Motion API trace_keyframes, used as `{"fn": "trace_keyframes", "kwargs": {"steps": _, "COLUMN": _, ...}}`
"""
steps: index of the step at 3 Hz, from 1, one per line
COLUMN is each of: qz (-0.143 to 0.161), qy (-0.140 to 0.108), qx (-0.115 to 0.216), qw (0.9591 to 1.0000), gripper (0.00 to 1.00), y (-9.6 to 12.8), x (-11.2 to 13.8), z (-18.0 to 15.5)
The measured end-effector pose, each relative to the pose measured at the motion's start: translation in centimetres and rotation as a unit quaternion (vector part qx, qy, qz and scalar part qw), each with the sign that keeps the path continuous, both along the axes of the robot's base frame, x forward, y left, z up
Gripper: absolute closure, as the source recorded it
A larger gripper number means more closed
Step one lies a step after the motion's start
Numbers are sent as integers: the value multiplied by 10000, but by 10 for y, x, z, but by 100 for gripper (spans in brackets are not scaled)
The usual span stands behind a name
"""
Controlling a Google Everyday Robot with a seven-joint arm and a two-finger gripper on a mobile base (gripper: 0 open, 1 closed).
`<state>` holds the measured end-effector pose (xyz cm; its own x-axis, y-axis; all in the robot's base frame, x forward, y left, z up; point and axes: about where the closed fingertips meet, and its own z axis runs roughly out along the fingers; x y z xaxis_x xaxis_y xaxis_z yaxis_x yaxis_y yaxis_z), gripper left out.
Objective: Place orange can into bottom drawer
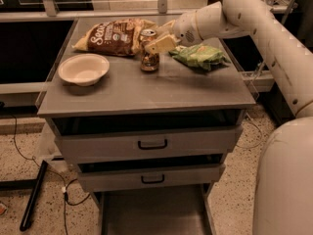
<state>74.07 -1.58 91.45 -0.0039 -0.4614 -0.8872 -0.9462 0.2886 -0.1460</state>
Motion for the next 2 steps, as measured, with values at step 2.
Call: {"fn": "trace_keyframes", "kwargs": {"steps": 2, "qz": 3, "qy": 2, "qx": -3, "qw": 10000, "gripper": 100, "y": 0, "x": 0, "z": 0}}
